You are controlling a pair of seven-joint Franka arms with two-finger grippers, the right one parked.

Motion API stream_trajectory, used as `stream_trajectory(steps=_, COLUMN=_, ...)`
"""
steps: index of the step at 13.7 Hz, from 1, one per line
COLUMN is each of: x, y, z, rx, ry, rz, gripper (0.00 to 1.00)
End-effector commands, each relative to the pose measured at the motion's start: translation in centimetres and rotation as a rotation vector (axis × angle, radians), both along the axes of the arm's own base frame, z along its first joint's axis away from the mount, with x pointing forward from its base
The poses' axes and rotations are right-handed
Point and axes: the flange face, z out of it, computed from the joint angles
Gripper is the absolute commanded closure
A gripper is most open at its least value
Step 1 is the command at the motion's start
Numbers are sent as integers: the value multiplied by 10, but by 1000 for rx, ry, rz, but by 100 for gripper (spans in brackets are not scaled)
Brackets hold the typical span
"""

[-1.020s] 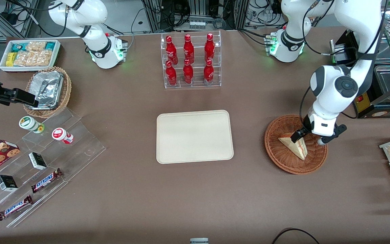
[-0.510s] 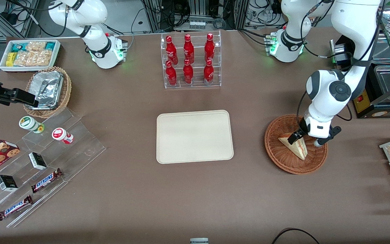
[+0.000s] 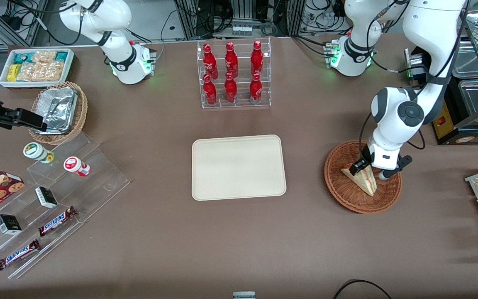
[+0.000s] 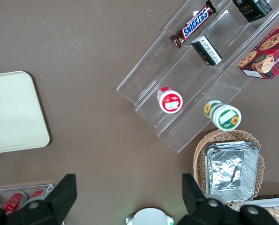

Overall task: Place sandwich from basket to tray
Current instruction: 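Lower the left gripper and close it on the wrapped sandwich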

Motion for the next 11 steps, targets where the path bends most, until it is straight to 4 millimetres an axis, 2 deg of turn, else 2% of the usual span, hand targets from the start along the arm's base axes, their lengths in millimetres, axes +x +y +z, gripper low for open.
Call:
stream_trajectory(steps=1, x=3, y=-2, z=5, rx=-4, ry=-20, rz=-3, gripper=100)
stream_trajectory(steps=3, x=7, y=-1, z=17, rx=-1, ry=-22, rz=0, gripper=100)
stream_trajectory(steps=4, x=10, y=-2, z=32, rx=9, ry=0, rz=-8, gripper=100)
stream_trajectory(steps=7, x=38, y=-8, z=102, rx=46, ry=109, rz=-41, gripper=100)
stream_trajectory(steps=9, x=54, y=-31, z=149, rx=76, ry=132, rz=-93, gripper=100)
stream_trajectory(steps=11, x=66, y=-61, z=187, rx=67, ry=114, rz=-135, gripper=100)
